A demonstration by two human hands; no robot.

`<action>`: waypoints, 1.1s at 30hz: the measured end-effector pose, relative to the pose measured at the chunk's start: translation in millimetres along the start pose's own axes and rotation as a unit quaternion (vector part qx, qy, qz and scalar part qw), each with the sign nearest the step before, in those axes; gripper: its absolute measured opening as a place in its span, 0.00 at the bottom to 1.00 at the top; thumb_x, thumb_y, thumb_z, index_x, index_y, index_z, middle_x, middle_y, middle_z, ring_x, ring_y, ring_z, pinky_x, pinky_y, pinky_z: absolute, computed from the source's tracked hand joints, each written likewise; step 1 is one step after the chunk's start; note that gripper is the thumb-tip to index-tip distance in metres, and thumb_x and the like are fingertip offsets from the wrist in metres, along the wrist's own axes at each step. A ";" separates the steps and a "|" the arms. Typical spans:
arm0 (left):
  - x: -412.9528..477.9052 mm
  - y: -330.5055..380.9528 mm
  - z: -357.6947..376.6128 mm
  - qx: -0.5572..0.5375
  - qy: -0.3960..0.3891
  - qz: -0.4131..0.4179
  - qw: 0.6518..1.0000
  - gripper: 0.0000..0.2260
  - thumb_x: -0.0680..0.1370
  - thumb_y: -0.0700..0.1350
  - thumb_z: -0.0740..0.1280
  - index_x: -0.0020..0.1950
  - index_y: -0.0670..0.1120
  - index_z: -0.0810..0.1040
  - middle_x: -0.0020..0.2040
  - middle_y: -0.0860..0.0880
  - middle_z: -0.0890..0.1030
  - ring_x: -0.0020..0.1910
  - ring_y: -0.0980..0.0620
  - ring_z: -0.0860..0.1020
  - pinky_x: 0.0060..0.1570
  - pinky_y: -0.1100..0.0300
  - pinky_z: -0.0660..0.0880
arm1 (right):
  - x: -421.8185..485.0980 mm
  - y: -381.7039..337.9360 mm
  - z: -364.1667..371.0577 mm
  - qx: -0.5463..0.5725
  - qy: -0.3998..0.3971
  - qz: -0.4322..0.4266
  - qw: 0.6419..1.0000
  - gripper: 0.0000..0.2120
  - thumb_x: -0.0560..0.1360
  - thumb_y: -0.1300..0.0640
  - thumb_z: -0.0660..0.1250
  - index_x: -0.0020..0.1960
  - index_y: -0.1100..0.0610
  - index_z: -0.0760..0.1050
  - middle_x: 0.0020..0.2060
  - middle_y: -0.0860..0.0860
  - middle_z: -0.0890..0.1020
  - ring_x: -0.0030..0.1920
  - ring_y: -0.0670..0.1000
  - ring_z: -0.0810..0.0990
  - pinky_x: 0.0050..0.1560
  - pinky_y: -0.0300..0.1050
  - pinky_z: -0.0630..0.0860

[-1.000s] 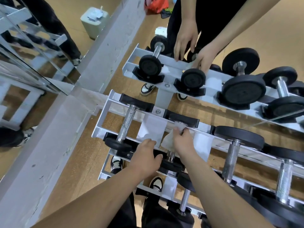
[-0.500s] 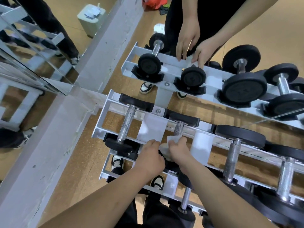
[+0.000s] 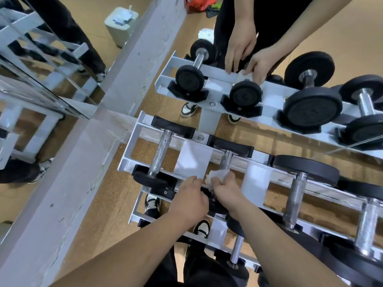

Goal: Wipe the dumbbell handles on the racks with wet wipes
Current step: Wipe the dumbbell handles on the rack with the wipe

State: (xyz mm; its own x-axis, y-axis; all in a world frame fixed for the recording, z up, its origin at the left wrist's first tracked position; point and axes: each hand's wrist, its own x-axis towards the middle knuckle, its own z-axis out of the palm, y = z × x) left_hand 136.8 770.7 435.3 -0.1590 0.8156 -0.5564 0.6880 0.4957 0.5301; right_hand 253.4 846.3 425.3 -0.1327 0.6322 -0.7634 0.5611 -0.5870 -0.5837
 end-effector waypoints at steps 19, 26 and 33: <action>16.4 21.6 -13.2 -0.091 0.029 -0.020 0.995 0.23 0.81 0.38 0.62 0.76 0.43 0.67 0.75 0.45 0.69 0.70 0.45 0.72 0.66 0.55 0.70 | 17.8 -13.6 -11.3 0.031 0.008 0.009 0.999 0.30 0.85 0.43 0.57 0.80 0.57 0.53 0.71 0.57 0.70 0.64 0.57 0.72 0.60 0.50 0.69; -2.0 15.5 -6.2 -0.065 0.043 0.001 0.997 0.23 0.81 0.39 0.62 0.78 0.45 0.68 0.74 0.48 0.71 0.73 0.50 0.70 0.68 0.63 0.64 | -2.3 8.3 -9.6 0.037 -0.038 0.012 0.998 0.25 0.82 0.50 0.65 0.75 0.56 0.61 0.64 0.53 0.76 0.61 0.55 0.77 0.61 0.52 0.75; 9.1 42.2 29.0 -0.050 0.025 0.012 0.998 0.16 0.83 0.52 0.58 0.68 0.46 0.69 0.60 0.46 0.78 0.55 0.44 0.79 0.54 0.44 0.78 | -5.3 6.8 -44.8 0.233 -0.023 0.019 0.972 0.10 0.81 0.51 0.66 0.53 0.57 0.80 0.42 0.54 0.85 0.45 0.53 0.84 0.52 0.47 0.78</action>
State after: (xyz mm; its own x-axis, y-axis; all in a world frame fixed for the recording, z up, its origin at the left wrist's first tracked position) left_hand 184.9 790.4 434.0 -0.1792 0.8402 -0.5117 0.6185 0.5007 0.6056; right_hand 294.5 861.6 437.8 -0.1617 0.5893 -0.7915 0.1373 -0.7809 -0.6094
